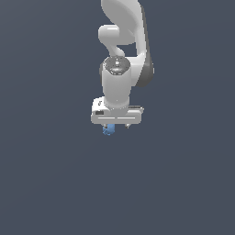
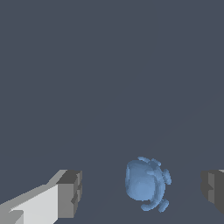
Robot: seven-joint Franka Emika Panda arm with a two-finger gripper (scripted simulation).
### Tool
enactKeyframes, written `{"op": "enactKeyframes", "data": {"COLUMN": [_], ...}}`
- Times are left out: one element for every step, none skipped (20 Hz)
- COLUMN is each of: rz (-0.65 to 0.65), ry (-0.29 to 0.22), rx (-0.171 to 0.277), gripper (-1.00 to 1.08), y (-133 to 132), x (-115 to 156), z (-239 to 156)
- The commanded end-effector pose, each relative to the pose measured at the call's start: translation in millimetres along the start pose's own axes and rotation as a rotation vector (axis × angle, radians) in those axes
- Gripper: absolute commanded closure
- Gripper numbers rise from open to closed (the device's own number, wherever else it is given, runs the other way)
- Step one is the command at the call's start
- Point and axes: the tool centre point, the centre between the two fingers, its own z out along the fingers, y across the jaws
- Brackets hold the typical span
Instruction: Pick up the object and move it to a goal position.
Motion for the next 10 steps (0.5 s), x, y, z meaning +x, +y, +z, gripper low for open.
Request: {"op": "enactKeyframes", "data": {"rz": [0.000,0.000,-0.001,-0.003,-0.005,-0.008,-0.011,-0.013,-0.015,-0.016], "ry": [0.000,0.000,0.000,0.001,0.002,0.003,0.004,0.005,0.005,0.006], "rx": [0.000,0.000,-0.001,-0.002,-0.003,-0.005,-0.007,-0.009,-0.010,-0.011], "gripper": [-0.92,-0.92,-0.92,-0.92,-0.92,-0.92,-0.92,-0.92,-0.92,-0.92], "y": [0,1,1,2,4,6,9,10,11,12], "x": [0,0,0,1,1,2,2,3,3,4], "z": [0,0,-1,-2,-4,-6,-8,-10,-11,-12]}}
